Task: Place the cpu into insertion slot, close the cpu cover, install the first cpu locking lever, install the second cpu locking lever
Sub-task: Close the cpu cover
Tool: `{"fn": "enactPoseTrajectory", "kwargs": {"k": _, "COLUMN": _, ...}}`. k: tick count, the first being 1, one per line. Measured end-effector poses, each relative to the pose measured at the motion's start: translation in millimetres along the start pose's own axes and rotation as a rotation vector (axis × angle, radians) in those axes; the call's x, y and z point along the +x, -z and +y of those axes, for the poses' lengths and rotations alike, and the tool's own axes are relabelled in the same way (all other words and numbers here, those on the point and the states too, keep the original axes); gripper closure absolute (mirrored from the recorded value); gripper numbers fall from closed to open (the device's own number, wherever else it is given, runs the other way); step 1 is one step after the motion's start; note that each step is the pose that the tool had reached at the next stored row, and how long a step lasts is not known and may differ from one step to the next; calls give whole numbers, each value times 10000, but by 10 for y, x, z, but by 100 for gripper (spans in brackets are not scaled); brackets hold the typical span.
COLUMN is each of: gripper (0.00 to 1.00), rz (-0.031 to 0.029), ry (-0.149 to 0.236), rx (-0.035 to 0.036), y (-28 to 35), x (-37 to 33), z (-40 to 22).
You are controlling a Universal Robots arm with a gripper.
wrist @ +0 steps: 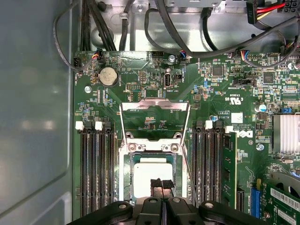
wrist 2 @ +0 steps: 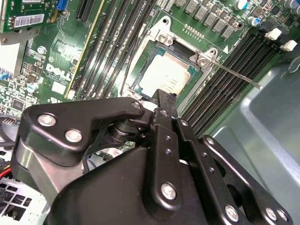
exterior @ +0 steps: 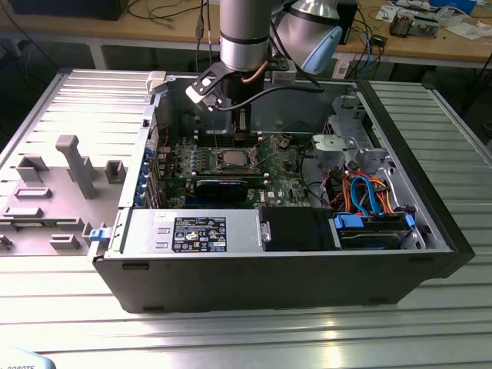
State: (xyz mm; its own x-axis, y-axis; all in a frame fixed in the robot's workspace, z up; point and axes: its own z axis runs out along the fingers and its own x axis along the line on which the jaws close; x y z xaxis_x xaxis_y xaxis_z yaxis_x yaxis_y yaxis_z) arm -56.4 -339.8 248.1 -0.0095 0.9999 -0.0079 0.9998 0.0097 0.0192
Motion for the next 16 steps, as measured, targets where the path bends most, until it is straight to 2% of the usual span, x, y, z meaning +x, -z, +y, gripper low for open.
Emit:
{"fn": "enactPoseTrajectory", "kwargs": {"k": 4, "gripper": 89, "rz": -3, "ry": -1, "rx": 2, "y": 1, "x": -1, "z": 9}}
{"fn": "enactPoseTrajectory", "kwargs": {"k": 8, "gripper": 89, "rz": -3, "ry": 0, "rx": 0, "y": -1, "x": -1, "z": 58}}
{"fn": "enactPoseTrajectory", "kwargs": {"k": 11, "gripper": 89, "rz": -5, "ry": -1, "rx": 1, "y": 4, "x": 0, "z": 59}}
{"fn": "enactPoseTrajectory", "kwargs": {"k": 13, "gripper": 89, "rz": -5, "ry": -1, "rx": 0, "y": 15, "x": -1, "z": 59}}
{"fn": "enactPoseTrajectory", "kwargs": {"k": 16, "gripper": 89, "rz": -5, "ry": 0, "rx": 0, "y": 73, "x": -1, "z": 60}}
